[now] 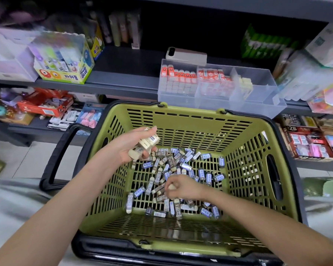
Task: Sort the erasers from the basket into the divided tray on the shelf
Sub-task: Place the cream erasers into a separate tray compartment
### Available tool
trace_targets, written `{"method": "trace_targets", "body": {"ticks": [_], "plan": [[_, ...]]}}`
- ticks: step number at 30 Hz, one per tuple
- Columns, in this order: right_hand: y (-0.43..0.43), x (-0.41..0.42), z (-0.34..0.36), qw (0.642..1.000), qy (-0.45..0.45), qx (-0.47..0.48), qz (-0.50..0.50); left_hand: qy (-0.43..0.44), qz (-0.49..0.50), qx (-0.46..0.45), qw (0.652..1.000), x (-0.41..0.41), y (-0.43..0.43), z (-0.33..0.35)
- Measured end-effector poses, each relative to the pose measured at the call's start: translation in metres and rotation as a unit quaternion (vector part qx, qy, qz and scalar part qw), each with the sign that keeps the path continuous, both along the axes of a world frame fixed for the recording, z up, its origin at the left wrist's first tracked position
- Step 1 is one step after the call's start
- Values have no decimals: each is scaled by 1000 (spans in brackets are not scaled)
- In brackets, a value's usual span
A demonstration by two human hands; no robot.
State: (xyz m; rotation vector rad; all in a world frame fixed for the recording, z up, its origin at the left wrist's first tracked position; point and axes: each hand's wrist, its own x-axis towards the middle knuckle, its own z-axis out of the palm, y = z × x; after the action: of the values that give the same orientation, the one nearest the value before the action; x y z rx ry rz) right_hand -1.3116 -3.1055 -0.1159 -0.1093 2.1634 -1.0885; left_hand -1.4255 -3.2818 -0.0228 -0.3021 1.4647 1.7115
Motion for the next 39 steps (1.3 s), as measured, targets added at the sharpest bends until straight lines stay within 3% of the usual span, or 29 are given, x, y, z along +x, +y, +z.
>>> {"method": "trace_targets", "body": {"ticks": [6,10,15,20,22,27,34,39], "plan": [[49,-19,81,984,98,-44,-144,3,-11,31,999,-7,21,22],[95,-27,133,946,221,-38,-235,4,-21,91,996,-13,46,43],[170,-59,171,841,397,65,-362,8,-10,133,991,-23,82,73],[229,-117,171,787,420,239,-383,32,-6,138,990,-38,120,96],[239,-139,167,789,398,286,-371,36,-3,137,990,-45,133,101],[239,-168,160,832,373,299,-281,36,8,125,991,-59,158,103],[235,-176,143,810,400,356,-240,28,-3,128,991,-71,180,93],[240,-184,128,841,354,341,-224,18,-12,134,991,-75,188,89]]}}
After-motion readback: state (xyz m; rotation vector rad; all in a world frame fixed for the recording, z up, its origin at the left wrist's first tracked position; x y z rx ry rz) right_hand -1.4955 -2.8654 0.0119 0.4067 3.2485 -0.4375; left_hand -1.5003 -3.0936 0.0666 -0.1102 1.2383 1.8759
